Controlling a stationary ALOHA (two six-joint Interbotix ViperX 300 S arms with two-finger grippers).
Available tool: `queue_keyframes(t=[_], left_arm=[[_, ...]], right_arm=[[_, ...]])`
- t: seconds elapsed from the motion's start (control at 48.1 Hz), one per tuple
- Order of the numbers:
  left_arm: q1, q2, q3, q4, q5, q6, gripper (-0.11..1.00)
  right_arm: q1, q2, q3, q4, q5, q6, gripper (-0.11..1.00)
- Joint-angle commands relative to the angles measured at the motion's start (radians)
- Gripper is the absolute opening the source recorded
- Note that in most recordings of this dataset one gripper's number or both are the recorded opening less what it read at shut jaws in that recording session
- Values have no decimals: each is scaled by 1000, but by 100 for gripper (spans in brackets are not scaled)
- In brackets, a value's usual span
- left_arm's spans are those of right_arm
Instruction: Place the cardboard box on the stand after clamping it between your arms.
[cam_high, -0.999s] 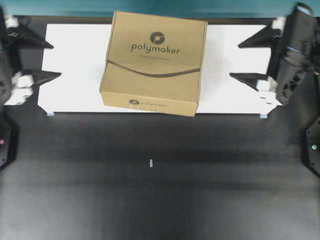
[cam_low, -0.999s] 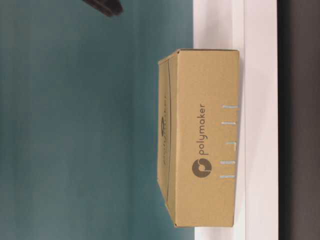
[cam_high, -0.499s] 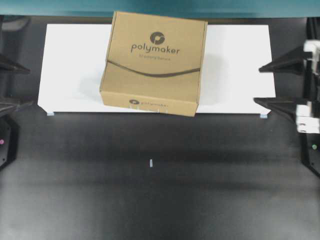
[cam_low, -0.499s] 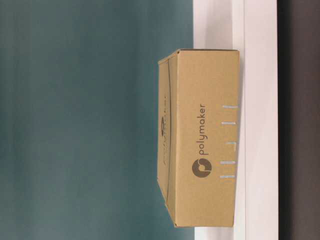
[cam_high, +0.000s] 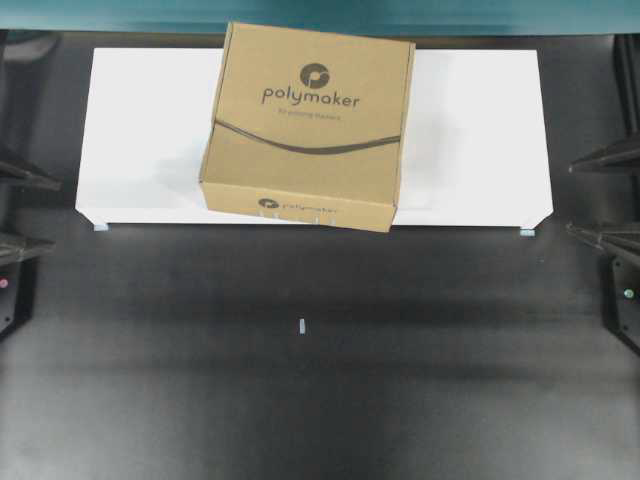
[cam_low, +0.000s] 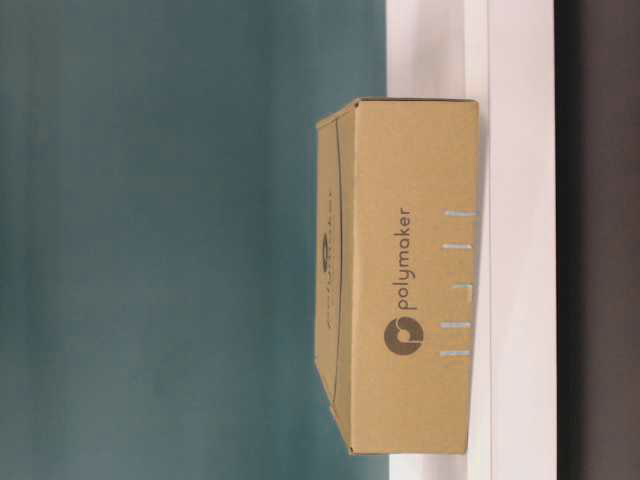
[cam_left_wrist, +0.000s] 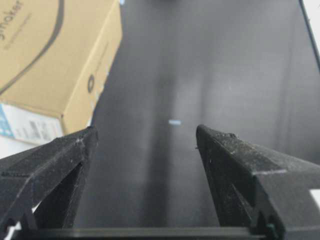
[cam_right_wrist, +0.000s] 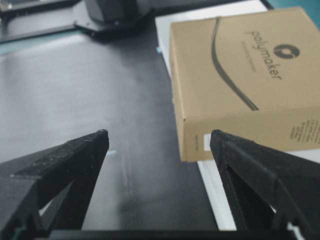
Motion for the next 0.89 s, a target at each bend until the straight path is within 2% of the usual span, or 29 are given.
queue_keyframes(t=[0.0,0.874], left_arm=[[5,20,-9,0,-29,2,77],[5,23,5,2,-63,-2,77]], right_arm=[[6,5,-3,2,-5,8,79],[20,6,21,6,-8,8,79]])
